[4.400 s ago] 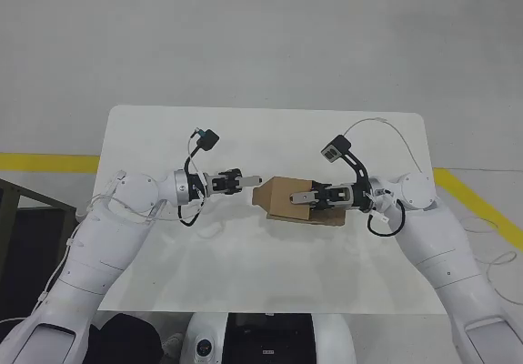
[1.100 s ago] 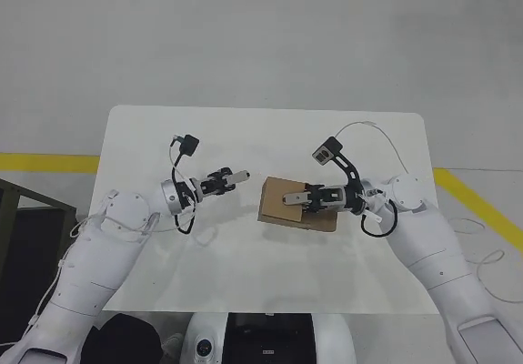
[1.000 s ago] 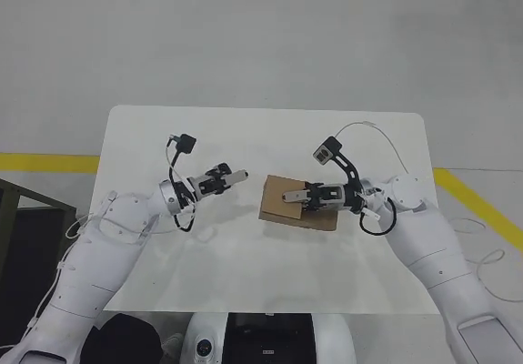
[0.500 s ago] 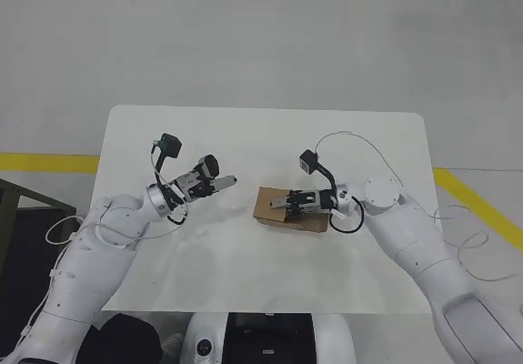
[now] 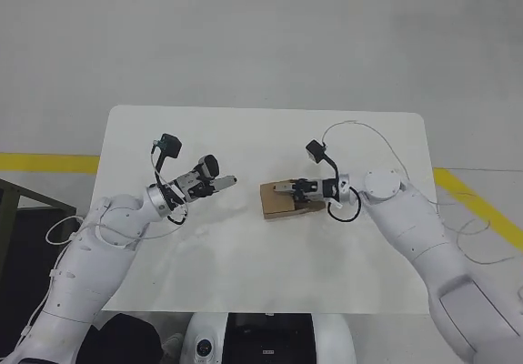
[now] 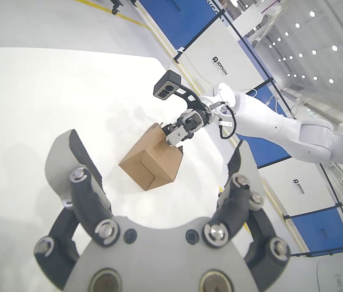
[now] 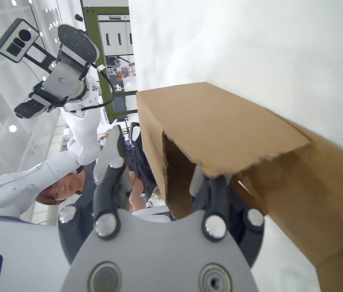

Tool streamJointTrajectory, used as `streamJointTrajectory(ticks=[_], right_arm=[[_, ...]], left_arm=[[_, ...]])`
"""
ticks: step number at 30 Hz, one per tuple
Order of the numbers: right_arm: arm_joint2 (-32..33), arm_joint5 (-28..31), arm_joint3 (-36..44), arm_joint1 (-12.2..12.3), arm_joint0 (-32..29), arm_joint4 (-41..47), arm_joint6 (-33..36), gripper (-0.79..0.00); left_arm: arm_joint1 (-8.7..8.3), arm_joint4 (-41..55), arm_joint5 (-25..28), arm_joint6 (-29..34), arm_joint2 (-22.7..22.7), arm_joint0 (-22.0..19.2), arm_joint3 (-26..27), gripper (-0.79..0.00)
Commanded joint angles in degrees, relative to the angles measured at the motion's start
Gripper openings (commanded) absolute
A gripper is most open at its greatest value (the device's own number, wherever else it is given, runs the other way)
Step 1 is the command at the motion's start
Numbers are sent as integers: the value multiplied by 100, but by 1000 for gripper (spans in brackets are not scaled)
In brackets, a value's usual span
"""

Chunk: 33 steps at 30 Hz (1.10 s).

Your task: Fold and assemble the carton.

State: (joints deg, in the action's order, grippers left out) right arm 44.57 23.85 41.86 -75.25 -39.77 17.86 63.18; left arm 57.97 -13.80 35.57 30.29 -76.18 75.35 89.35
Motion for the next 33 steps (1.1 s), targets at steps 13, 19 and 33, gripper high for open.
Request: streamJointTrajectory(ticks=[13,19,33], right_arm=[[1594,-292,2769,754,-1452,-234,-176,0],[2102,-484,3732,924,-2172,-231,-393,0],[2415,-328,4477,1013,-2849,-69,-856,0]], left_arm=[[3,-33,-25,-34,10,16,23,0],[32,-932,173,-525,200,237,241,0],[126,-4114,436,-2637,608,503,299,0]])
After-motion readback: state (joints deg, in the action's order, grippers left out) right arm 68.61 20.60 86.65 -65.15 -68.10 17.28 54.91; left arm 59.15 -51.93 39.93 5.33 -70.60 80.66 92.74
